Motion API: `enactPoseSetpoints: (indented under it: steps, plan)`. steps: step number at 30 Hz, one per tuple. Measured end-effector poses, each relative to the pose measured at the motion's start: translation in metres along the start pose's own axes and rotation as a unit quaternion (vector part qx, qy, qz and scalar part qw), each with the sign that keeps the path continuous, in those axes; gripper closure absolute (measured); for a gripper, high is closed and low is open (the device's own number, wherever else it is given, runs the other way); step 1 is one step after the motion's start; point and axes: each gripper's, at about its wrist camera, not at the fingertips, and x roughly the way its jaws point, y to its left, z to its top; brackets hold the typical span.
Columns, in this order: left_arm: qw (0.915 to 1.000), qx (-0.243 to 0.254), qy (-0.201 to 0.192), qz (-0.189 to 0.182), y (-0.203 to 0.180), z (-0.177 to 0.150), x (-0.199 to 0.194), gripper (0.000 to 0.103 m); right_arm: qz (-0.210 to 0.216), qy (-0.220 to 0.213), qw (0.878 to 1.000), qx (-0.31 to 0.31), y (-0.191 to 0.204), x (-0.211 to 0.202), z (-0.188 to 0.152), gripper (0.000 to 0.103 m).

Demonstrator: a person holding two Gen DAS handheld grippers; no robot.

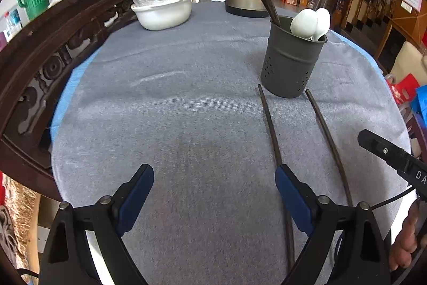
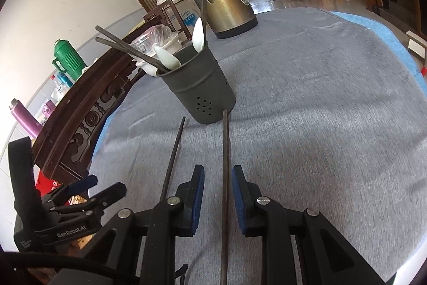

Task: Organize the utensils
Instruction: 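Move both open grippers down to the two remaining dark chopsticks, then close the right gripper on one chopstick while the left gripper closes on the other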

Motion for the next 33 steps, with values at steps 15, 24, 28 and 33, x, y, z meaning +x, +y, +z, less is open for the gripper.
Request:
enactPoseSetpoints:
  steps: [15, 24, 28, 33]
  plan:
    - [0.9942, -0.033, 0.072, -0.073, -0.007, 0.032, 0.05, 0.024, -0.049, 0.085, 0.995, -0.02, 0.012, 0.058, 0.022, 0.08]
    - [0.991, -0.021, 0.085, -0.101, -0.024, 0.035, 0.063, 0.046, -0.068, 0.102, 0.992, -0.022, 0.009, 0.064, 0.012, 0.09]
    - [0.9914, -0.005, 0.077, -0.106, -0.032, 0.037, 0.065, 0.068, -0.065, 0.1, 0.993, -0.004, 0.001, 0.062, 0.011, 0.094]
    - [0.9912, 0.02, 0.065, -0.114, -0.039, 0.036, 0.067, 0.094, -0.055, 0.1, 0.992, 0.046, -0.009, 0.054, 0.008, 0.095]
